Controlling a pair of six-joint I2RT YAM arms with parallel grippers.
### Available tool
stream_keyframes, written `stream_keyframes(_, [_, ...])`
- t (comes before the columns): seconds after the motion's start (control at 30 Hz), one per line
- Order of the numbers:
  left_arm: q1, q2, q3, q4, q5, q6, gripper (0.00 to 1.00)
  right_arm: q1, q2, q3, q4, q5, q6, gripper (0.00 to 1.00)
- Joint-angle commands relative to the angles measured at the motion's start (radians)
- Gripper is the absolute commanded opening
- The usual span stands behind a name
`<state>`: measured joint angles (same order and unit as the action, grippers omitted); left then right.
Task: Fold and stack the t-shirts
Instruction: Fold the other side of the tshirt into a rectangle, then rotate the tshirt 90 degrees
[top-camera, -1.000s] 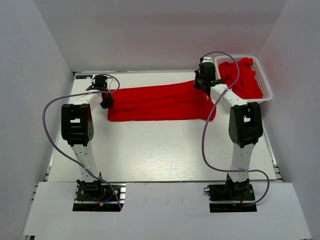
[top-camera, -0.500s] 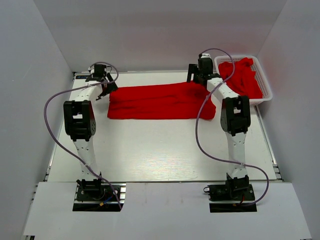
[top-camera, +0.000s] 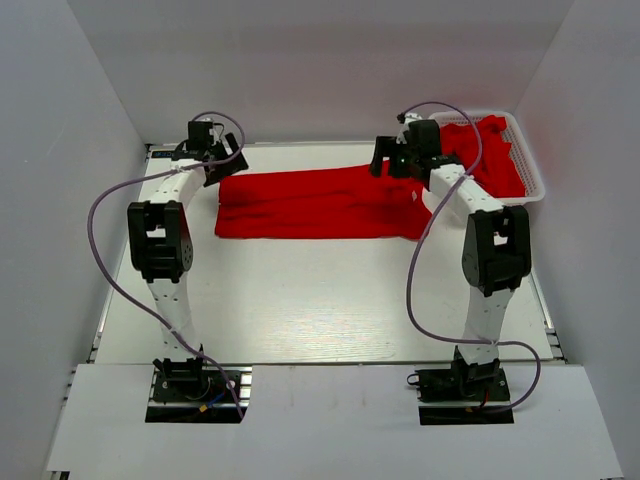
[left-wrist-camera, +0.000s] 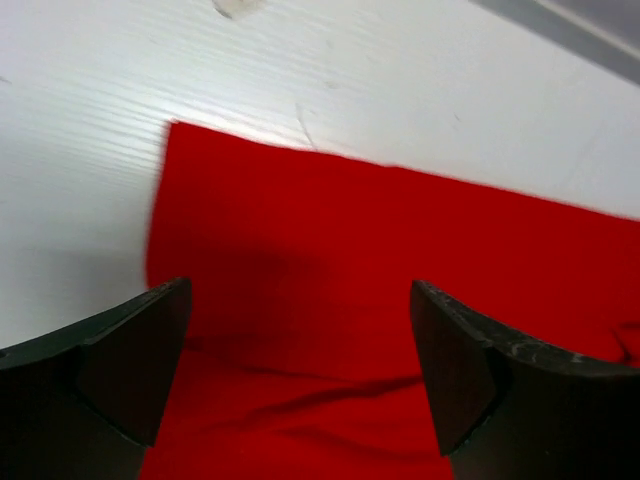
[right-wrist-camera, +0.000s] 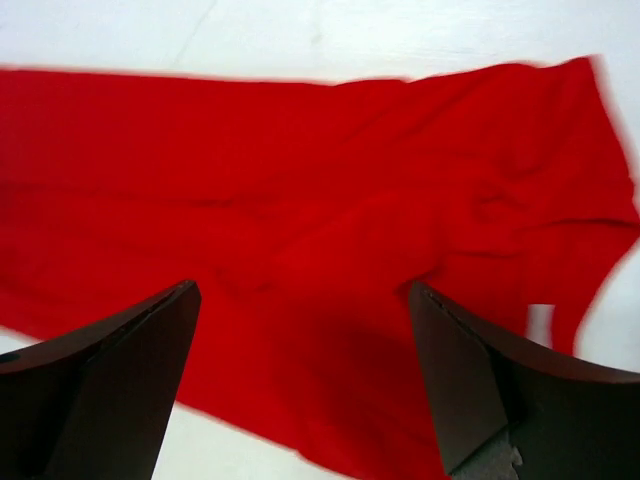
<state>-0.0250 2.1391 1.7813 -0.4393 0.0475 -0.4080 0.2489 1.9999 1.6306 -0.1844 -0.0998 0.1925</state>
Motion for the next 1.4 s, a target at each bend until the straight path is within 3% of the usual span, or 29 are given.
stream_keyframes(0.0, [-0.015, 0.002, -0.058, 0.073, 0.163, 0.008, 1.0, 0.003, -0.026, -0.063, -0.013, -0.193, -0.004, 0.9])
stream_keyframes(0.3, [-0.046, 0.021, -0.155, 0.094, 0.193, 0.017, 1.0, -0.003, 0.106, 0.006, -0.004, -0.271, 0.021, 0.9])
stream_keyframes(0.67, [-0.046, -0.008, -0.364, 0.06, 0.127, 0.017, 1.0, -0.033, 0.393, 0.267, 0.019, -0.112, 0.062, 0.9])
stream_keyframes(0.87, [-0.091, -0.123, -0.606, 0.001, 0.212, 0.008, 1.0, -0.026, 0.525, 0.34, 0.02, -0.291, 0.099, 0.9])
stream_keyframes(1.1, [-0.312, -0.249, -0.899, -0.068, 0.44, -0.087, 1.0, 0.01, 0.616, 0.451, 0.107, -0.434, 0.18, 0.9])
stream_keyframes(1.2, [-0.397, -0.284, -0.936, -0.162, 0.455, -0.077, 1.0, 0.047, 0.619, 0.457, 0.134, -0.432, 0.168, 0.9])
stream_keyframes(1.37, [-0.564, -0.387, -0.976, -0.174, 0.609, -0.067, 1.0, 0.087, 0.585, 0.442, 0.163, -0.466, 0.147, 0.9])
